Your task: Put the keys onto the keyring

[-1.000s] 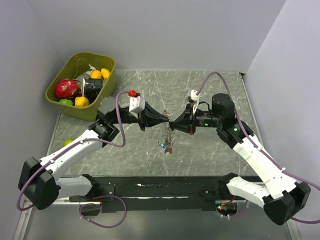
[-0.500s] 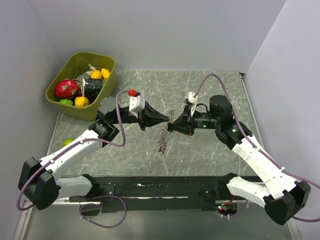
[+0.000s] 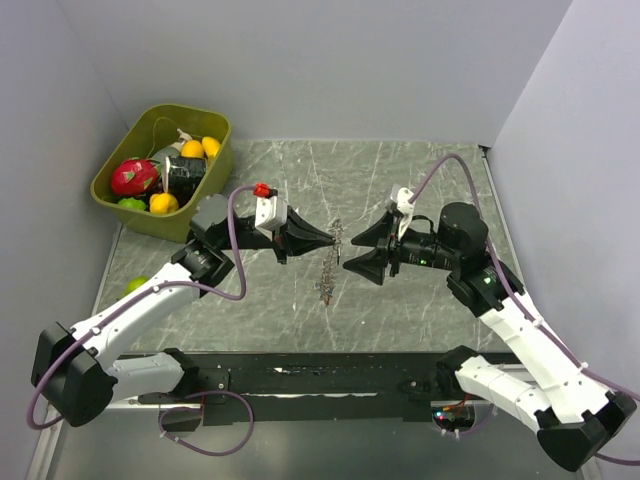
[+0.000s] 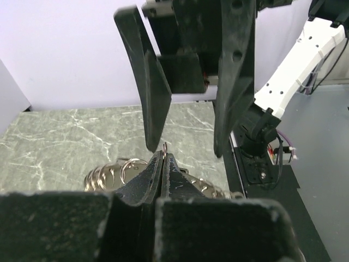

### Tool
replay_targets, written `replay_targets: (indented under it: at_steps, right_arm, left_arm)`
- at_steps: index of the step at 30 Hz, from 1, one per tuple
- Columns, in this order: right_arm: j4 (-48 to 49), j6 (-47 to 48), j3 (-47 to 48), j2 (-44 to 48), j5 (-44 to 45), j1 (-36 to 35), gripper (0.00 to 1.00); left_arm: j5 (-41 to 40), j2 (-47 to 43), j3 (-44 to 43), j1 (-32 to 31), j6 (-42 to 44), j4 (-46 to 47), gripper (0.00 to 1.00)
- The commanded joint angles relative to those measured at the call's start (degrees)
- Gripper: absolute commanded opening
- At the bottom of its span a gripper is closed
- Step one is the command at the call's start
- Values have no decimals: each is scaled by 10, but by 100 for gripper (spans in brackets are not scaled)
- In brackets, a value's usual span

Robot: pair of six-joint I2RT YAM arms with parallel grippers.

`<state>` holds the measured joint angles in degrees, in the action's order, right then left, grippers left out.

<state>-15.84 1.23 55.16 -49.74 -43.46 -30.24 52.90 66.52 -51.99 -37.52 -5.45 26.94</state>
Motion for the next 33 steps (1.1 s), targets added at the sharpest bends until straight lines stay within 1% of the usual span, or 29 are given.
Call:
replay_targets:
  at_steps: [1, 5, 8, 9, 13, 17, 20, 23, 26, 28, 33]
  right_arm:
    - [51, -59, 12, 10, 11, 12, 68]
    - [76, -123, 12, 3, 3, 26, 65]
    - [91, -167, 8, -6, 3, 37, 57]
    - [93, -176, 7, -10, 2, 39, 55]
    - [105, -227, 7, -26, -11, 66, 55]
    - [126, -297, 7, -49, -45, 90, 59]
    - [146, -336, 4, -65, -63, 92, 62]
    - [182, -381, -3, -78, -84, 92, 63]
    - [216, -420, -13, -89, -103, 93, 61]
    - [219, -426, -17, -94, -110, 92, 58]
    - [215, -428, -21, -106, -132, 92, 53]
  left_arm:
    - [19, -24, -14, 3, 32, -7, 1]
    - [23, -31, -14, 3, 48, -26, 1]
    - [26, -37, -15, 4, 48, -36, 1]
    - [26, -38, -14, 4, 67, -37, 1]
    - [30, -44, -11, 5, 72, -40, 1]
    - [30, -44, -12, 6, 72, -43, 1]
    - [31, -42, -11, 6, 67, -35, 1]
    - [32, -39, -11, 6, 65, -29, 1]
    - [33, -37, -15, 6, 66, -28, 1]
    - [33, -37, -15, 6, 66, -27, 1]
    - [33, -36, -15, 6, 67, -26, 1]
